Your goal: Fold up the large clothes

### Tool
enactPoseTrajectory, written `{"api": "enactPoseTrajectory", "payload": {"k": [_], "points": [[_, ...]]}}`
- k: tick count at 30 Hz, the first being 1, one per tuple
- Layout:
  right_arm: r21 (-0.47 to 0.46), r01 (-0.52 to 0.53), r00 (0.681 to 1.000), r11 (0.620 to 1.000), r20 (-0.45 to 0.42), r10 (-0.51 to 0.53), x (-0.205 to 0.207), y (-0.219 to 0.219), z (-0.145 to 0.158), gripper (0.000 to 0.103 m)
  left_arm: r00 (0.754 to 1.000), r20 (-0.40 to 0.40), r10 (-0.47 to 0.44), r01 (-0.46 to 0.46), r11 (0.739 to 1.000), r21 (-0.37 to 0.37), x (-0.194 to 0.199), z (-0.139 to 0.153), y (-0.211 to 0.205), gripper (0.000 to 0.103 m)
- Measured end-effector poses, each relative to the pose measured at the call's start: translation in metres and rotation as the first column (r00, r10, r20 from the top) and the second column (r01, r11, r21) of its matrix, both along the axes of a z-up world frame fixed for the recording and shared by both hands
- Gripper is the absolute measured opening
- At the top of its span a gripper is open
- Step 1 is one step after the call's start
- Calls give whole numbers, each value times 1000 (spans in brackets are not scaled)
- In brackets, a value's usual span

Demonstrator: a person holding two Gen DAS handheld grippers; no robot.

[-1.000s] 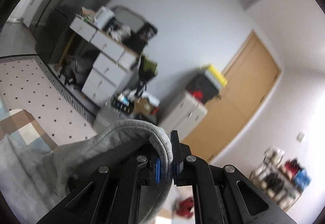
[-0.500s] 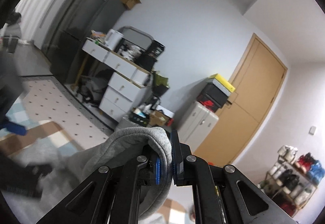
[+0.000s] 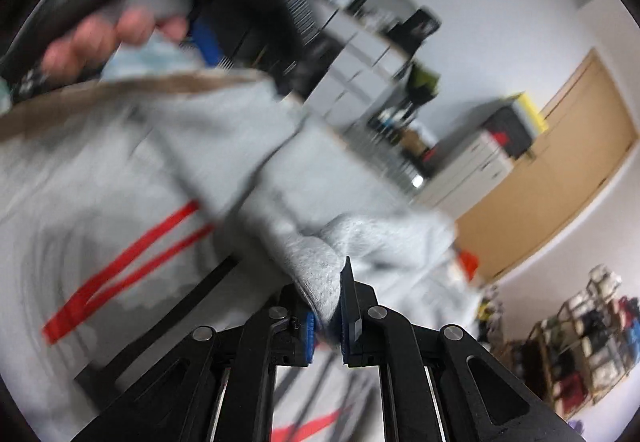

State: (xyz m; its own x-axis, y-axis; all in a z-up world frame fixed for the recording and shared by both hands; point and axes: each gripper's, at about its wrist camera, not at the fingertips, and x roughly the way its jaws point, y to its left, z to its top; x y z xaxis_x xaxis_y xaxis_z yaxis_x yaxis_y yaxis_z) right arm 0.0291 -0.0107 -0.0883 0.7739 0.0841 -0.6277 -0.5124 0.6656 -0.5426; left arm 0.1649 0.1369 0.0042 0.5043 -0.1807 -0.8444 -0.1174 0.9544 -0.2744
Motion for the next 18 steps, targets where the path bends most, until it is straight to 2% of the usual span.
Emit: {"api": "enactPoseTrajectory", "payload": {"k": [3, 6, 7, 9, 11, 12, 13, 14, 15, 16, 18], "points": [[60, 73, 988, 996, -144, -64, 3, -9, -7, 14, 1000, 6, -27, 27, 999, 28, -8, 2, -6, 81], [184, 71, 953, 980, -301, -12, 0, -22, -7, 18, 999, 2, -51, 51, 998, 47, -11, -3, -11, 81], [213, 70, 944, 975, -329, 4, -3, -26, -4, 19, 998, -8, -57, 58, 997, 50, -11, -6, -14, 81], [342, 95, 916, 935, -397, 52, -4, -41, 9, 19, 996, -31, -83, 84, 996, 35, -9, -12, -18, 81], [450, 158, 905, 879, -422, 53, 0, -63, 26, 19, 994, -42, -102, 102, 995, -2, -7, -17, -21, 81], [489, 195, 904, 850, -425, 37, 6, -77, 35, 23, 993, -45, -113, 111, 993, -38, -5, -18, -23, 81], [508, 226, 906, 831, -424, 13, 12, -88, 41, 30, 991, -53, -122, 118, 991, -69, -2, -20, -25, 81], [539, 272, 908, 797, -417, -28, 25, -106, 51, 58, 988, -71, -134, 126, 987, -98, 3, -23, -29, 81], [581, 305, 915, 755, -399, -63, 37, -124, 60, 92, 985, -97, -144, 133, 985, -112, 8, -28, -33, 81], [619, 323, 922, 716, -376, -90, 45, -137, 69, 102, 982, -118, -148, 134, 984, -116, 12, -31, -37, 81], [687, 359, 924, 631, -356, -138, 74, -162, 85, 103, 977, -136, -162, 148, 983, -110, 21, -38, -47, 81]]}}
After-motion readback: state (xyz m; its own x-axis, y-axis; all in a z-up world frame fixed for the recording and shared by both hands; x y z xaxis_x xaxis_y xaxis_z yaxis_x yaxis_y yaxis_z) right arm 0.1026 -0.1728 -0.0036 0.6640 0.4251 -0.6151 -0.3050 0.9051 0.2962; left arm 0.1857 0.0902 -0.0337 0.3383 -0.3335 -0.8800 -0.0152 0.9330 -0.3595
